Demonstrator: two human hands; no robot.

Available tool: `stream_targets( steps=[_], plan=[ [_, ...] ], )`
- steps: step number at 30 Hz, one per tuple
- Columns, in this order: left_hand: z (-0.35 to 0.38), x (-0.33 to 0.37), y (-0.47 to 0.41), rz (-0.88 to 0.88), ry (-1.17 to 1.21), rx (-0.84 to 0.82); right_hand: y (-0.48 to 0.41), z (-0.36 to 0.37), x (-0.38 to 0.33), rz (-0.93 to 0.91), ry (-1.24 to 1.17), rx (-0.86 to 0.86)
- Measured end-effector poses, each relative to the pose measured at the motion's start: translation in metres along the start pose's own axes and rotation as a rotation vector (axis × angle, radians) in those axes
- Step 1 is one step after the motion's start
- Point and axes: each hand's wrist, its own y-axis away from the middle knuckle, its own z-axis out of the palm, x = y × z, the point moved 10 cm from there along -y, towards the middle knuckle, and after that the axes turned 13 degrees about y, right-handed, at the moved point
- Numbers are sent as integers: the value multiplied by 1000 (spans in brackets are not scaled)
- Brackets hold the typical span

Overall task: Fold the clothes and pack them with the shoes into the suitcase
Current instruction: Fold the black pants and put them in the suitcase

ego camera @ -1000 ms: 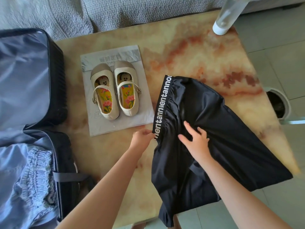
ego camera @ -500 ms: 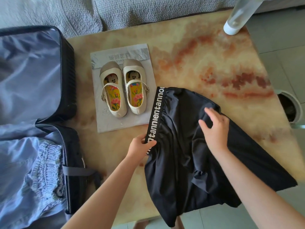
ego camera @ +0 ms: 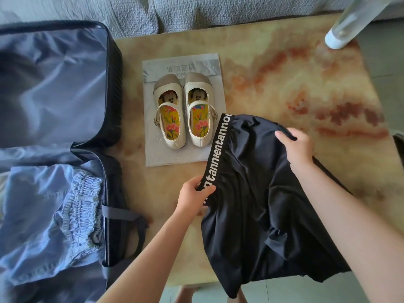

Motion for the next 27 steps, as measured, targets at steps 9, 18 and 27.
stream_targets(
  steps=[9, 18, 27],
  plan=[
    [-38, 11, 39, 74, 148, -1, 46, -13, -76, -225, -243, -36],
    [-82, 44, 83, 212, 265, 29, 83, -3, -171, -337, -336, -39],
    [-187, 53, 119, 346, 465, 311, 118, 84, -305, -542, -328, -164]
  ],
)
